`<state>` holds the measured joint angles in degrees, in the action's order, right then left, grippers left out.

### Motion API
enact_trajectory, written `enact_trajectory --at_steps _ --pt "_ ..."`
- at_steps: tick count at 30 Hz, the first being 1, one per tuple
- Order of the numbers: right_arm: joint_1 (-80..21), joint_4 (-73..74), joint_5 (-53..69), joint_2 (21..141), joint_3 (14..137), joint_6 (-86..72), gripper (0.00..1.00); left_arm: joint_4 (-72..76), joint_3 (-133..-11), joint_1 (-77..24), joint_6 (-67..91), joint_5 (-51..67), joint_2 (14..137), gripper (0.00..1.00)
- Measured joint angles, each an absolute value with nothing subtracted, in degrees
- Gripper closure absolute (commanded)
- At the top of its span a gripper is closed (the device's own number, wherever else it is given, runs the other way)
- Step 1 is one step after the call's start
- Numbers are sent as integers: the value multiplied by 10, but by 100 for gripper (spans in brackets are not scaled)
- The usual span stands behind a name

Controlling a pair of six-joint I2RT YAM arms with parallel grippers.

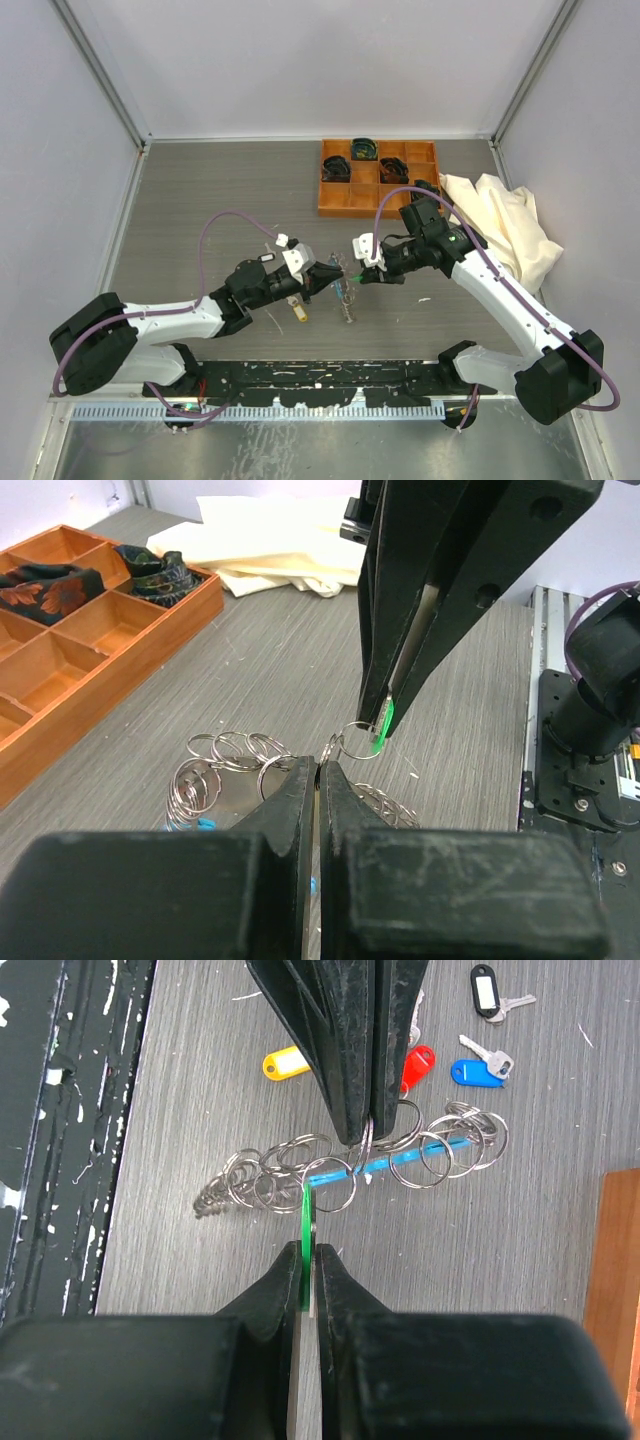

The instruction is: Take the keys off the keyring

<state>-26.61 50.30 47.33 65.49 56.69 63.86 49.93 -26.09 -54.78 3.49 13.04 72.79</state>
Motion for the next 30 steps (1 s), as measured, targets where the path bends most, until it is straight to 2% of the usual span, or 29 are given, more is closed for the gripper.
enact_trajectory --at_steps 17,30 --pt "-264 475 458 655 568 598 99 449 -269 -551 20 108 722 100" --pt "-264 472 457 664 568 564 99 411 -295 -550 -1 138 748 100"
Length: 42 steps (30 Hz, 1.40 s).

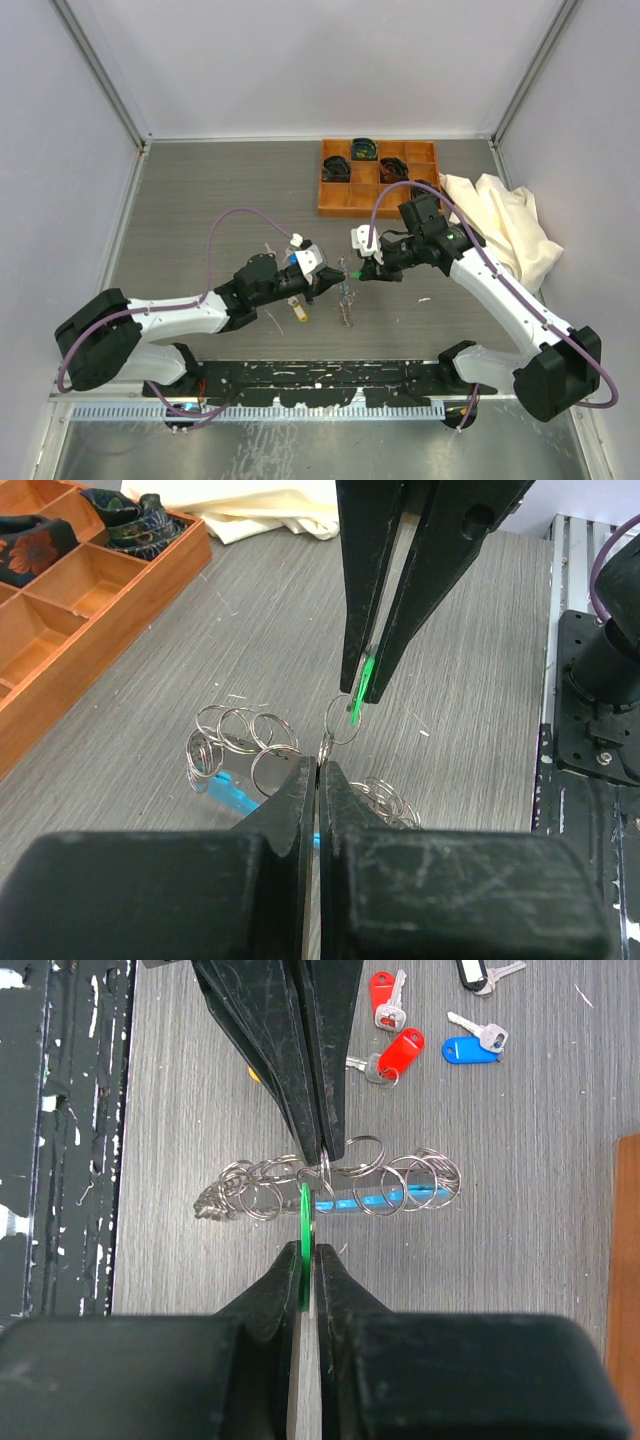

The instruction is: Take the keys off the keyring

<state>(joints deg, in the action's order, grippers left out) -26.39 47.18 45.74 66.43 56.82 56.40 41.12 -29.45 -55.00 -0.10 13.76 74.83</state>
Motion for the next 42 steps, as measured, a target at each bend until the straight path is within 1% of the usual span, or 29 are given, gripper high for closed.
enact_trajectory --at_steps 18,19,21,24,26,29,32,36,42 --pt "-262 481 455 664 570 558 99 402 -302 -547 -26 164 755 100" --pt "-262 481 455 664 570 559 99 402 -302 -547 -27 166 756 98" --pt "-262 483 455 664 570 560 99 402 -302 -546 -28 173 757 87" --pt "-262 485 456 664 570 562 99 397 -303 -544 -31 179 757 77" --pt "-262 486 458 663 571 564 99 385 -303 -540 -33 183 757 69" --pt "-262 487 458 663 572 567 99 369 -301 -535 -37 188 750 60" --pt "-262 492 458 663 573 571 99 356 -295 -533 -40 193 722 58" --pt "-262 498 458 663 575 582 99 355 -293 -532 -51 198 686 58" --pt "-262 510 462 663 576 597 99 373 -293 -531 -58 218 693 59"
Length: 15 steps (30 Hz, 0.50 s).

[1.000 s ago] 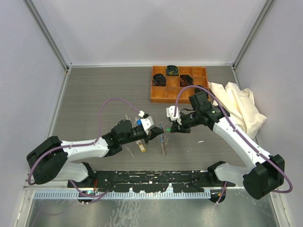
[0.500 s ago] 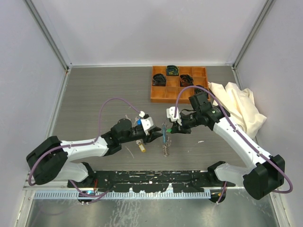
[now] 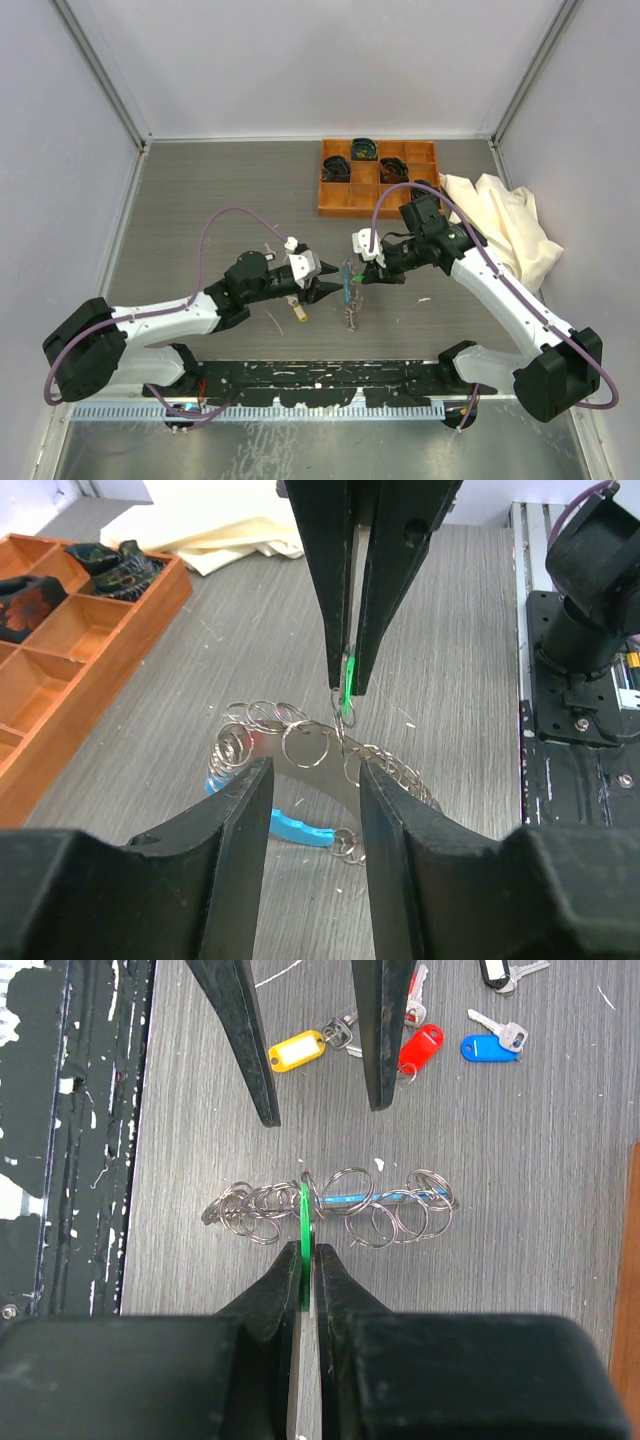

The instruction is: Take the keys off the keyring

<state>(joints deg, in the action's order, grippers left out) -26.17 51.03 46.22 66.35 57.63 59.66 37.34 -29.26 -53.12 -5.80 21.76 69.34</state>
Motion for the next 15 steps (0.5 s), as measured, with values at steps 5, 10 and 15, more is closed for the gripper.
enact_trajectory --at_steps 5,10,15 --pt "-262 514 463 663 576 601 99 379 -293 -531 -56 225 721 62" --pt "-262 515 466 662 576 604 99 391 -294 -531 -52 225 745 66" --pt "-262 516 466 662 576 606 99 398 -295 -531 -47 225 755 69"
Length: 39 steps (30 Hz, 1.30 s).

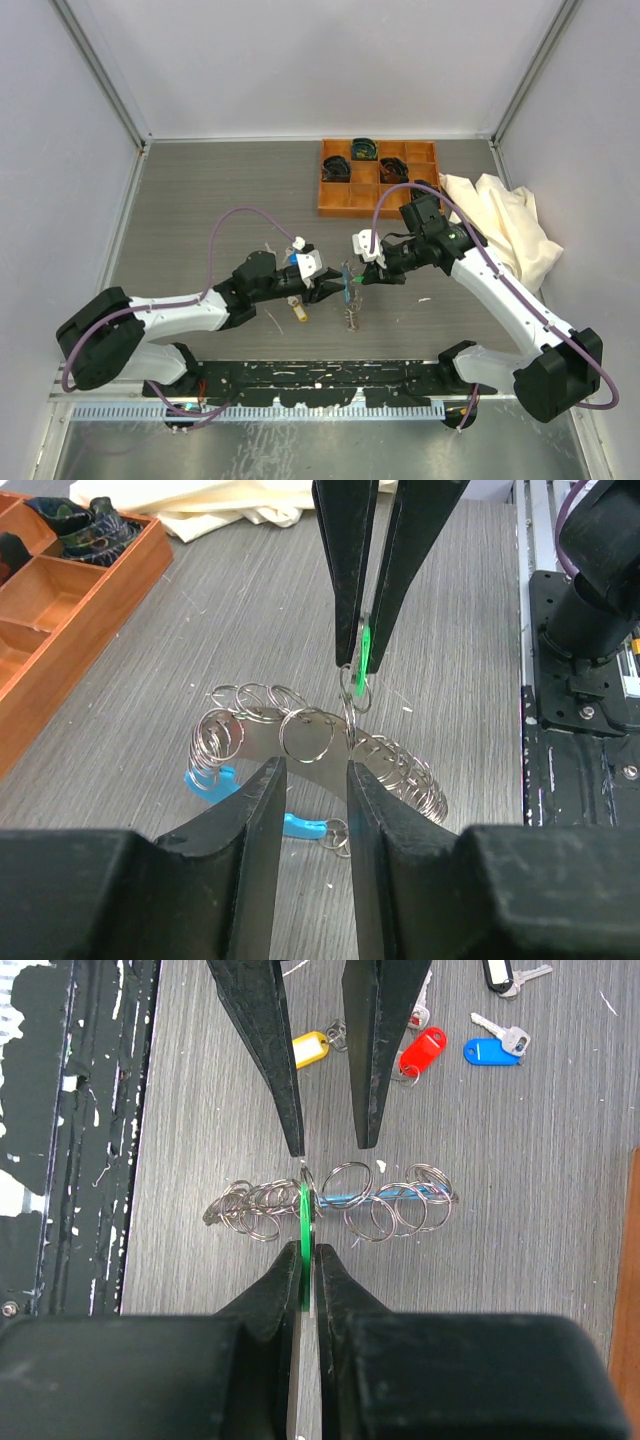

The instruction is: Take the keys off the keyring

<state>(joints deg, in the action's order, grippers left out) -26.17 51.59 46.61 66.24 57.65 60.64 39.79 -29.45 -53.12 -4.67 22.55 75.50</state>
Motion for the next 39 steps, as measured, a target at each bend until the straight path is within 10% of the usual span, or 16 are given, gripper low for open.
enact_trajectory --at_steps 39 --pt "-262 519 467 662 576 609 99 441 -298 -531 -18 269 773 75"
